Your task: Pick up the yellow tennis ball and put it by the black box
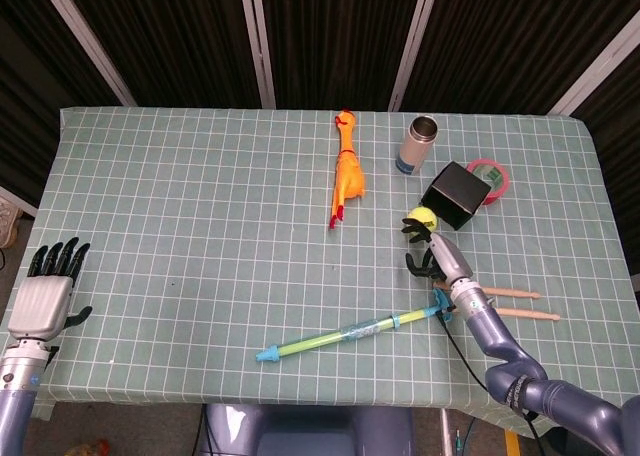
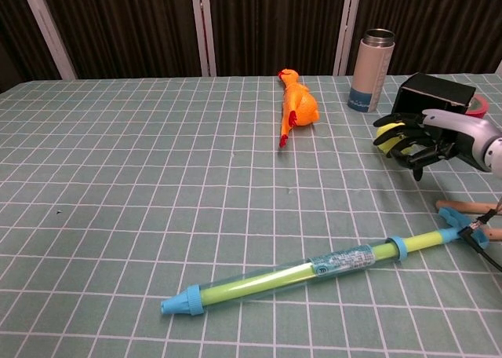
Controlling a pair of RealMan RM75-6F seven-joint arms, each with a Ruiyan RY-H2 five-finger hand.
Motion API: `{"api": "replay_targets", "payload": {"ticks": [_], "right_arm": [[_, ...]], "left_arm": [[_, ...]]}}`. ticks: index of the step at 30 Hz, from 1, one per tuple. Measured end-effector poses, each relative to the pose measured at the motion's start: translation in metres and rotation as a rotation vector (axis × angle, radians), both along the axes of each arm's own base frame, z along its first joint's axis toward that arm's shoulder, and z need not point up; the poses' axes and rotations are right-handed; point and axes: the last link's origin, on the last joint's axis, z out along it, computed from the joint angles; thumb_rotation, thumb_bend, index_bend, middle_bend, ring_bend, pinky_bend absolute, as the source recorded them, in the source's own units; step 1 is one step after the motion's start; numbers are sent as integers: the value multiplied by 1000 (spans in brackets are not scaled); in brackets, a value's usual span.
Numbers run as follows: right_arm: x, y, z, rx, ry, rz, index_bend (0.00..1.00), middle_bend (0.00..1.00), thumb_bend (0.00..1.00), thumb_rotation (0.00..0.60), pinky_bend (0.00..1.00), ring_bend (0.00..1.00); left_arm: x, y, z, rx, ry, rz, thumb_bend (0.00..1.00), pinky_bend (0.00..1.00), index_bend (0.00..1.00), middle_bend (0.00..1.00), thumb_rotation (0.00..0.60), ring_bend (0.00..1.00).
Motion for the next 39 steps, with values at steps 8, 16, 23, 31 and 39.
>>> {"api": "replay_targets", "payload": {"ticks": [8,16,23,31,39], "right_arm": [[2,-7,1,1,-35,-11,50,165,586,600,458,198],[-4,-21,6,-6,-38,-25,49,163,587,600,282,158],[-12,-29,10,-2,-9,-27,49,163,588,600,182,132],[-22,-38,13,3,26,-36,37,163,588,600,0,69],[-28,-42,15,5,73,-20,37,129,588,600,0,4]], "left_arm": [[-2,2,0,2,1,10,152,0,0,0,600,0],[-5,6,-1,1,6,28,153,0,0,0,600,0],[-7,9,-3,-3,12,42,153,0,0,0,600,0],[-7,11,-4,-1,15,52,153,0,0,0,600,0],[-8,12,-4,-1,17,54,153,0,0,0,600,0]]}}
